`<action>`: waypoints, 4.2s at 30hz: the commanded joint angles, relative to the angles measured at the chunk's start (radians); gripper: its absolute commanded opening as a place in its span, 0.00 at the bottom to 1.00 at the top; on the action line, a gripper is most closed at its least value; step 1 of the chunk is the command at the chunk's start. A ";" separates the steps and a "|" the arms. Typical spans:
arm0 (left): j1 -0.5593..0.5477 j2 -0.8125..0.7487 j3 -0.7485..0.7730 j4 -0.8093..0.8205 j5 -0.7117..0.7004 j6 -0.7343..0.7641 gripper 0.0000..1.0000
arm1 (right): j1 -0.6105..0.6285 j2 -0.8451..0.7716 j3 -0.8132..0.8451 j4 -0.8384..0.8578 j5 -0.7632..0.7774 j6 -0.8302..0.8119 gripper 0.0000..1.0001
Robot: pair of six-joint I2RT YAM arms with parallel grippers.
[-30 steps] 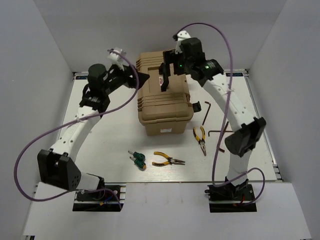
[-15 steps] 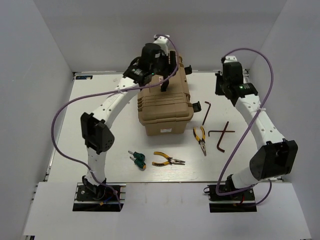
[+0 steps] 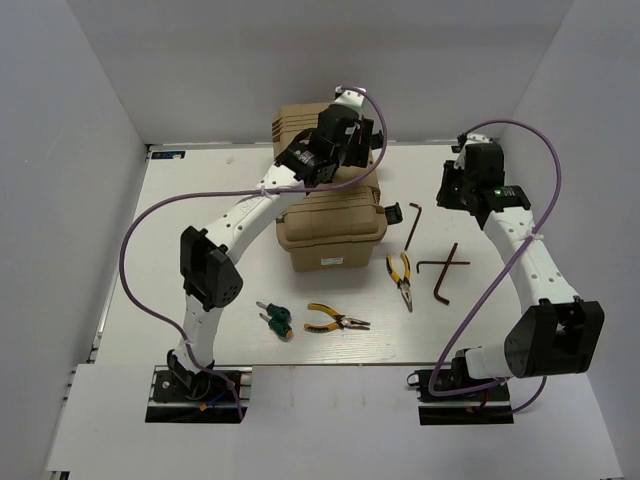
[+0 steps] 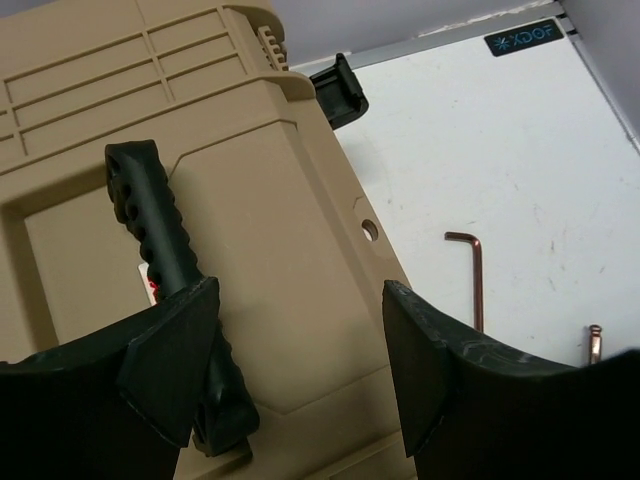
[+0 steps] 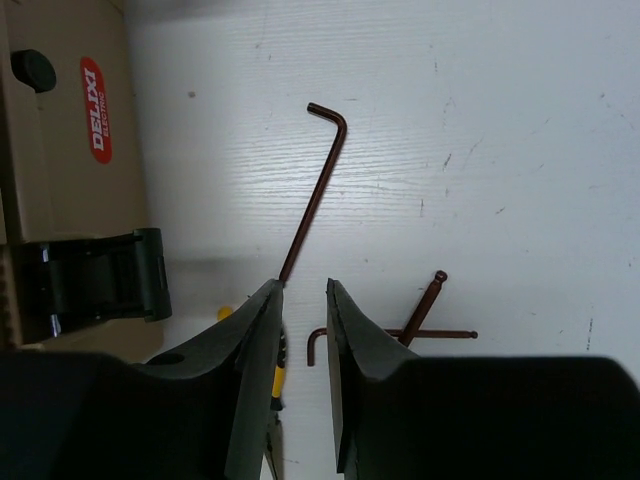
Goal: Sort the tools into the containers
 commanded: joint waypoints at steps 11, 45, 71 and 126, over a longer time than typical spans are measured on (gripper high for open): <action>-0.047 -0.167 -0.138 0.058 -0.230 0.083 0.77 | -0.033 -0.009 -0.033 0.035 -0.071 0.017 0.32; -0.018 -0.095 -0.024 0.016 -0.264 0.000 0.00 | -0.090 -0.021 -0.078 0.038 -0.247 0.005 0.62; 0.152 -0.383 -0.267 0.138 -0.050 -0.210 0.00 | -0.057 0.296 -0.001 0.110 -0.950 0.145 0.61; 0.758 -0.785 -0.855 0.164 -0.148 -0.137 0.80 | -0.077 0.339 -0.033 0.055 -0.796 0.097 0.00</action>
